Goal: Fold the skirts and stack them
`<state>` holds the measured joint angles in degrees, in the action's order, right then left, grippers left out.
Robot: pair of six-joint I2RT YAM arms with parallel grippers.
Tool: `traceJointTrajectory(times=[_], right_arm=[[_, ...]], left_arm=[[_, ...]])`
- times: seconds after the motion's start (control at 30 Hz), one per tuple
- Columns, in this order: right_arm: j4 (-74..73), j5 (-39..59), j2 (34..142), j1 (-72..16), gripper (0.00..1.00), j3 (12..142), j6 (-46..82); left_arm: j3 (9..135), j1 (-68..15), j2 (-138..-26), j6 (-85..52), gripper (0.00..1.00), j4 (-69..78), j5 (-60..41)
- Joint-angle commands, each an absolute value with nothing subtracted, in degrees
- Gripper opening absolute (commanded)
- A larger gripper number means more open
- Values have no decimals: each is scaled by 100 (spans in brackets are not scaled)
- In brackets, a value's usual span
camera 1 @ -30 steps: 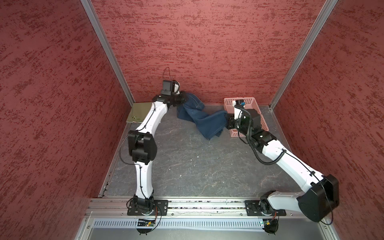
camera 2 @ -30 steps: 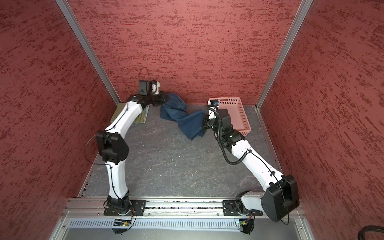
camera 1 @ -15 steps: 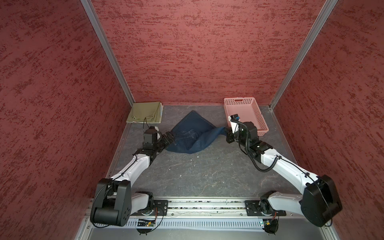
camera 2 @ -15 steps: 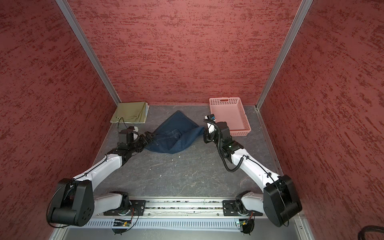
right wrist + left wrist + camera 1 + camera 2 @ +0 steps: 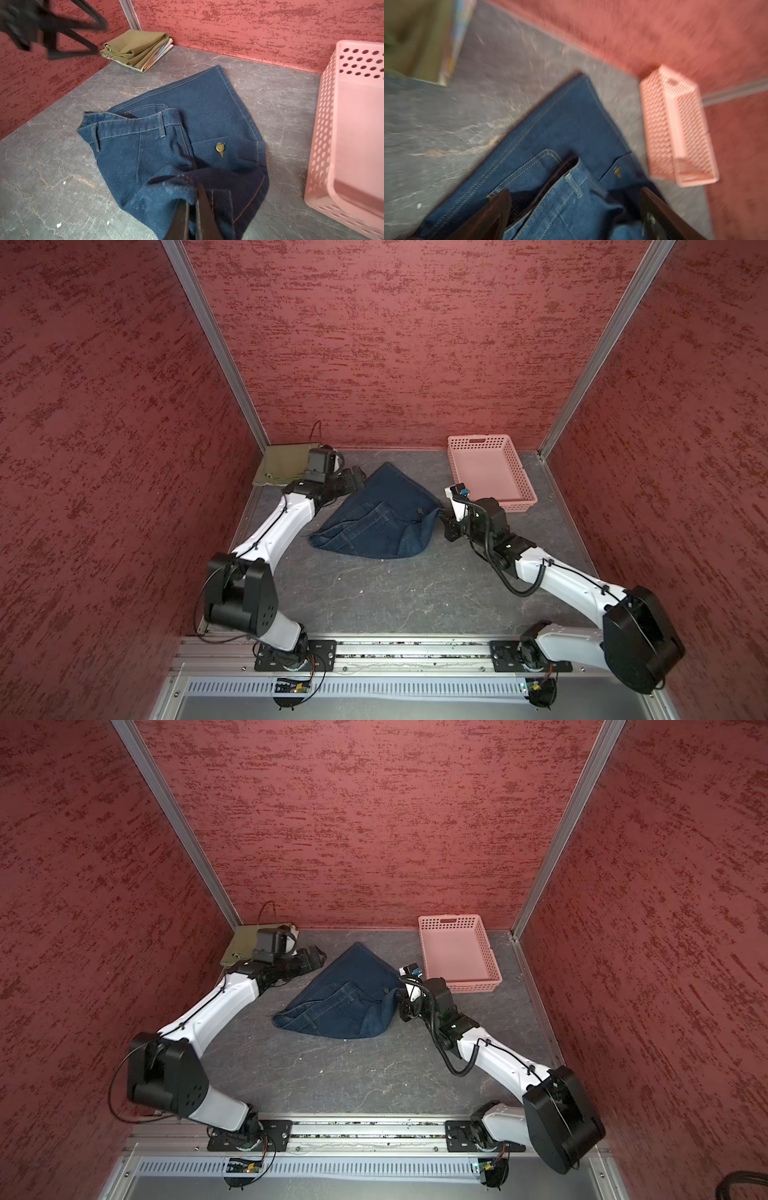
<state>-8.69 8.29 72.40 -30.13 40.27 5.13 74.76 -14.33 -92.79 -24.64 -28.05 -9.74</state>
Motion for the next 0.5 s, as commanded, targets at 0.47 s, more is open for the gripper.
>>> traceJointTrajectory(times=[0.47], right_arm=[[-782, 624, 7005, -3032, 0, 3860, 897]], left_arm=[[9016, -2264, -11886, -1434, 92, -3803, -650]])
